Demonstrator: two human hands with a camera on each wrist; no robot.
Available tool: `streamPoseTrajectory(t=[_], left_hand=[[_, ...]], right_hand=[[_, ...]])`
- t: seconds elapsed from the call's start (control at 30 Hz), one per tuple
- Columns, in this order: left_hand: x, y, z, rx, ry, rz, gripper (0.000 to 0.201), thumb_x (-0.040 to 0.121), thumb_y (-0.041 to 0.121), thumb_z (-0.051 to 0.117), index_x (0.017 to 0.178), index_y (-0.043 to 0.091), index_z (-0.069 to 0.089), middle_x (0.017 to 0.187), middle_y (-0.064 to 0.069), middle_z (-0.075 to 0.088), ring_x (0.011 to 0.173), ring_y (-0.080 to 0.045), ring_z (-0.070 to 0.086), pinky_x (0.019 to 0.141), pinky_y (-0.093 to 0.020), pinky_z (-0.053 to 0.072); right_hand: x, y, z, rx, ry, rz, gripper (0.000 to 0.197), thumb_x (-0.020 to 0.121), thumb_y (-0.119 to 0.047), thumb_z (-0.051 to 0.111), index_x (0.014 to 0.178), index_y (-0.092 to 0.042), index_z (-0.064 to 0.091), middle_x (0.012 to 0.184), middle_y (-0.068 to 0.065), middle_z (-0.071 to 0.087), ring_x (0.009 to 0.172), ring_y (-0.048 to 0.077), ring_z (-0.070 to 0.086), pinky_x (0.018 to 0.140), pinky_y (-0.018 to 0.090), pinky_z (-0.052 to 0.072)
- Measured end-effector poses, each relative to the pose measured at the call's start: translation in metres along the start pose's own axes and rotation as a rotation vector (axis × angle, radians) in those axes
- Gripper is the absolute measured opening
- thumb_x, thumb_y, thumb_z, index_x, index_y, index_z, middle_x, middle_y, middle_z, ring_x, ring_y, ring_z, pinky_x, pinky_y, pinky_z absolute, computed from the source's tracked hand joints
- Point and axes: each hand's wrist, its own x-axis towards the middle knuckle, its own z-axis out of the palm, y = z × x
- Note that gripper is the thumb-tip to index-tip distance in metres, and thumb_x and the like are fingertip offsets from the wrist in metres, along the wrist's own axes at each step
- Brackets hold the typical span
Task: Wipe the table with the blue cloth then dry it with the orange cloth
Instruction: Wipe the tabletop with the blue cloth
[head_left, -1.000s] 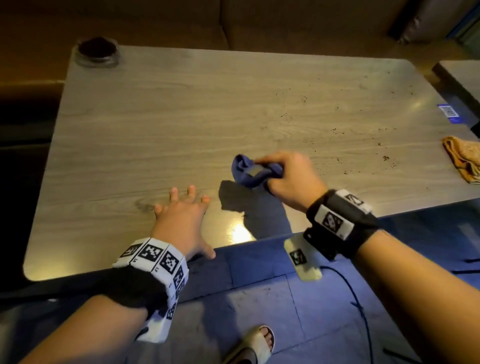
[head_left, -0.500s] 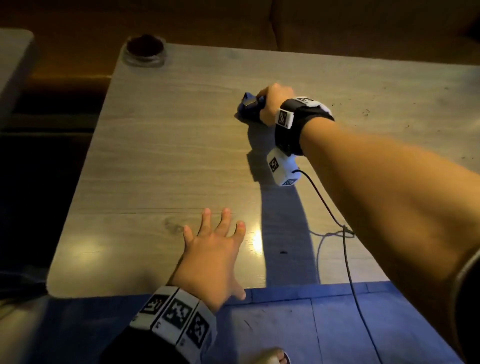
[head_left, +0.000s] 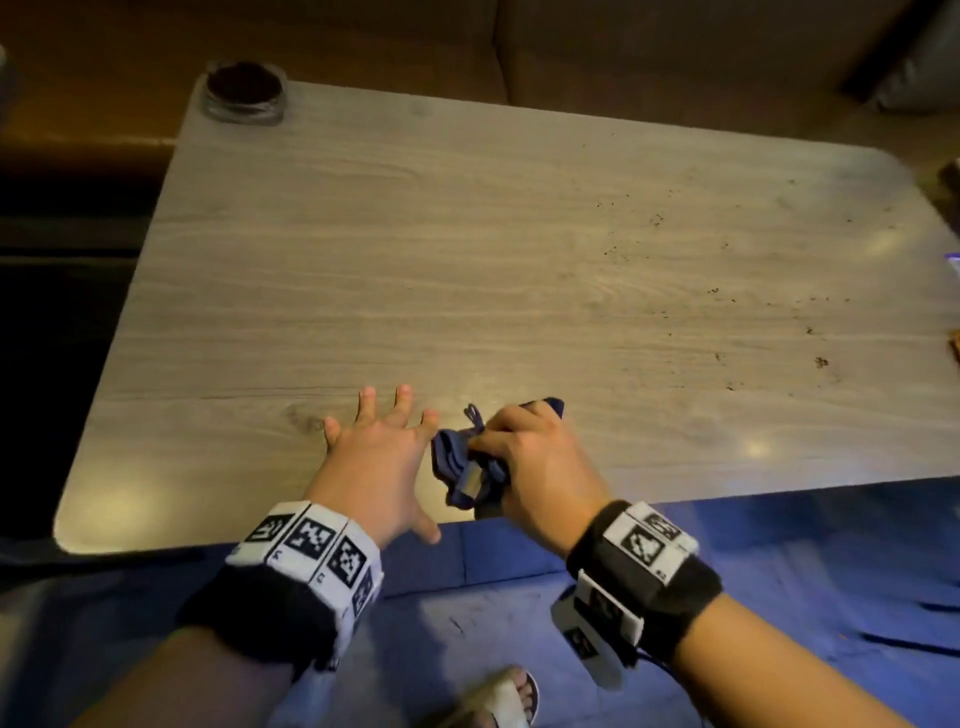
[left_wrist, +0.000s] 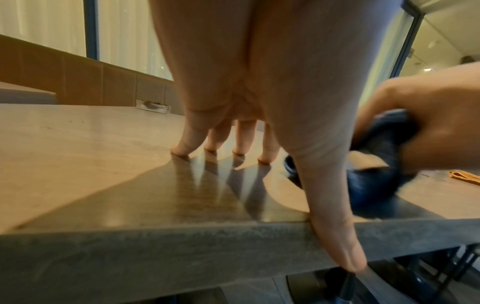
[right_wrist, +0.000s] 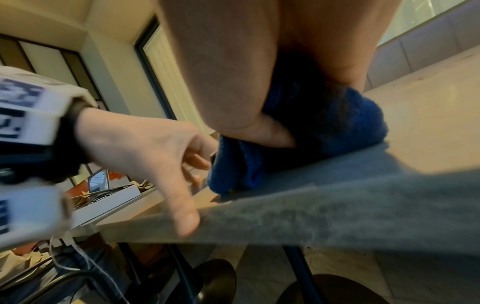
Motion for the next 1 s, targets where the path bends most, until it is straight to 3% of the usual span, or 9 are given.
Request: streamPoseTrajectory(t=[0.13, 0.27, 0.47, 0.63, 0.77, 0.83, 0.9, 0.93, 1.0], left_hand=[[-0.008, 0.001, 0.004, 0.01, 0.038, 0.016, 0.129, 0.063, 0.064, 0.084, 0.16, 0.029, 0.006, 0.168, -0.004, -0.009, 0.152, -0.039, -0.002, 0.117, -0.065, 0.02], [-0.002, -0.002, -0.002, 0.023, 0.046, 0.004, 0.131, 0.061, 0.064, 0.085, 0.159, 0.03, 0.007, 0.168, -0.003, -0.007, 0.152, -0.039, 0.0, 0.116, -0.066, 0.023], [-0.003, -0.004, 0.002, 0.019, 0.082, 0.009, 0.13, 0.058, 0.066, 0.085, 0.159, 0.032, 0.011, 0.168, -0.002, -0.004, 0.153, -0.037, 0.002, 0.115, -0.064, 0.026], [-0.006, -0.003, 0.005, -0.006, 0.12, -0.001, 0.13, 0.059, 0.068, 0.083, 0.159, 0.032, 0.009, 0.168, 0.002, -0.004, 0.154, -0.033, 0.003, 0.118, -0.061, 0.023], [-0.013, 0.004, -0.009, 0.016, 0.061, -0.023, 0.125, 0.062, 0.076, 0.075, 0.159, 0.032, 0.009, 0.168, 0.002, -0.005, 0.154, -0.031, 0.004, 0.118, -0.055, 0.023], [-0.015, 0.011, -0.023, 0.016, 0.01, -0.03, 0.12, 0.061, 0.084, 0.068, 0.158, 0.033, 0.02, 0.168, 0.002, 0.006, 0.153, -0.031, 0.014, 0.118, -0.049, 0.026], [-0.014, 0.014, -0.038, 0.01, 0.0, -0.042, 0.105, 0.058, 0.089, 0.064, 0.147, 0.036, 0.044, 0.158, 0.002, 0.038, 0.139, -0.026, 0.043, 0.109, -0.041, 0.039], [-0.011, 0.015, -0.045, 0.009, 0.011, -0.043, 0.096, 0.056, 0.091, 0.063, 0.135, 0.036, 0.056, 0.14, 0.004, 0.057, 0.122, -0.021, 0.057, 0.099, -0.036, 0.048], [0.001, 0.013, -0.058, 0.011, 0.011, -0.047, 0.084, 0.054, 0.091, 0.061, 0.115, 0.033, 0.066, 0.104, 0.011, 0.068, 0.095, -0.013, 0.063, 0.084, -0.031, 0.054]], right_hand=[[-0.055, -0.016, 0.007, 0.023, -0.017, 0.021, 0.044, 0.065, -0.001, 0.066, 0.104, -0.022, 0.072, 0.102, 0.0, 0.063, 0.094, 0.028, 0.049, 0.073, 0.039, 0.048], [-0.074, -0.016, -0.001, 0.085, -0.093, 0.048, 0.038, 0.075, -0.007, 0.055, 0.104, -0.025, 0.071, 0.103, -0.003, 0.063, 0.095, 0.023, 0.051, 0.079, 0.031, 0.044], [-0.043, 0.015, -0.009, 0.116, 0.261, 0.118, 0.044, 0.069, 0.0, 0.053, 0.106, -0.015, 0.071, 0.105, 0.004, 0.066, 0.093, 0.029, 0.055, 0.08, 0.036, 0.045], [-0.066, 0.025, 0.009, 0.015, 0.137, 0.094, 0.034, 0.059, -0.001, 0.063, 0.088, -0.017, 0.072, 0.09, 0.002, 0.064, 0.083, 0.032, 0.053, 0.069, 0.034, 0.046], [-0.093, 0.028, -0.001, 0.061, -0.213, 0.133, 0.031, 0.073, -0.011, 0.052, 0.096, -0.023, 0.07, 0.097, 0.003, 0.061, 0.095, 0.029, 0.052, 0.075, 0.039, 0.049], [-0.087, 0.04, -0.016, 0.24, -0.257, 0.158, 0.041, 0.068, -0.01, 0.045, 0.096, -0.024, 0.071, 0.099, 0.002, 0.064, 0.096, 0.027, 0.058, 0.078, 0.04, 0.052], [-0.07, 0.052, -0.041, 0.354, -0.18, 0.159, 0.048, 0.065, -0.006, 0.043, 0.098, -0.023, 0.073, 0.103, -0.002, 0.067, 0.098, 0.021, 0.061, 0.082, 0.036, 0.052], [-0.061, 0.059, -0.057, 0.371, -0.144, 0.153, 0.048, 0.066, -0.004, 0.045, 0.1, -0.023, 0.073, 0.104, -0.002, 0.068, 0.099, 0.018, 0.061, 0.084, 0.033, 0.052], [-0.041, 0.073, -0.091, 0.362, -0.093, 0.14, 0.045, 0.07, 0.0, 0.049, 0.102, -0.022, 0.073, 0.106, -0.001, 0.069, 0.101, 0.018, 0.061, 0.087, 0.031, 0.051]])
